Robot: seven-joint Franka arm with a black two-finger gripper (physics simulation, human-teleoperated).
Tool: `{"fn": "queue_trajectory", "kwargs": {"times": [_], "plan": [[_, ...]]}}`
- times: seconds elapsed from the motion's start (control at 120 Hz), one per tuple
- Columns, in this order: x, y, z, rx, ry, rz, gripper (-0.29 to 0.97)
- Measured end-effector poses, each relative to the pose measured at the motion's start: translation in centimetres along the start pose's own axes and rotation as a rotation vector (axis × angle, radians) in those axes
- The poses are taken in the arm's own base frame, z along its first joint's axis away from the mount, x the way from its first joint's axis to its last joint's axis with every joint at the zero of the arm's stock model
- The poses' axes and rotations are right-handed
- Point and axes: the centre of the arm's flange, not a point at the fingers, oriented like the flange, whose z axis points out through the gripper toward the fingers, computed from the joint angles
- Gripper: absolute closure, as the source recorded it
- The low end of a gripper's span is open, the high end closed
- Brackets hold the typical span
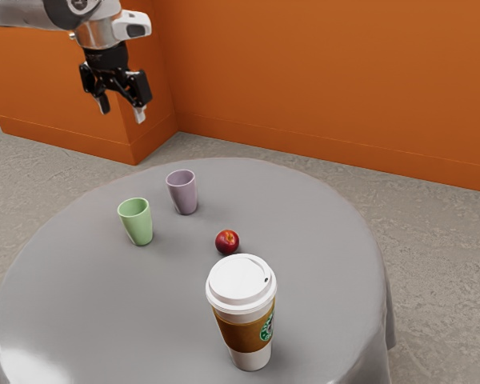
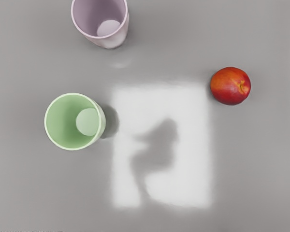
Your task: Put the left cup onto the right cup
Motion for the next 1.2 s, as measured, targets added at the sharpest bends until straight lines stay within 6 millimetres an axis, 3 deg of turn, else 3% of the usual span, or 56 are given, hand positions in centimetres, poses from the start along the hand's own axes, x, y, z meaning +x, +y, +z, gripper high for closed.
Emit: {"fn": "queue_trajectory", "kwargs": {"times": [0.133, 0.342, 0.542, 0.642, 0.758, 0.817, 1.0, 1.2], "plan": [[-1.6, 2.6, 2.4, -0.002, -0.012, 0.072, 0.00], [-2.2, 3.3, 7.0, -0.001, -0.044, 0.102, 0.00], [-3.4, 2.8, 16.2, -0.010, -0.109, 0.106, 0.00], [-3.7, 0.4, 19.7, -0.009, -0.116, 0.066, 0.00], [-4.0, -5.7, 21.5, -0.003, -0.093, -0.035, 0.00], [-4.0, -7.3, 22.0, 0.003, -0.075, -0.058, 0.00], [-2.4, -6.3, 23.6, 0.005, -0.033, -0.032, 0.00], [-0.2, -6.5, 23.6, 0.018, 0.016, -0.020, 0.00]]}}
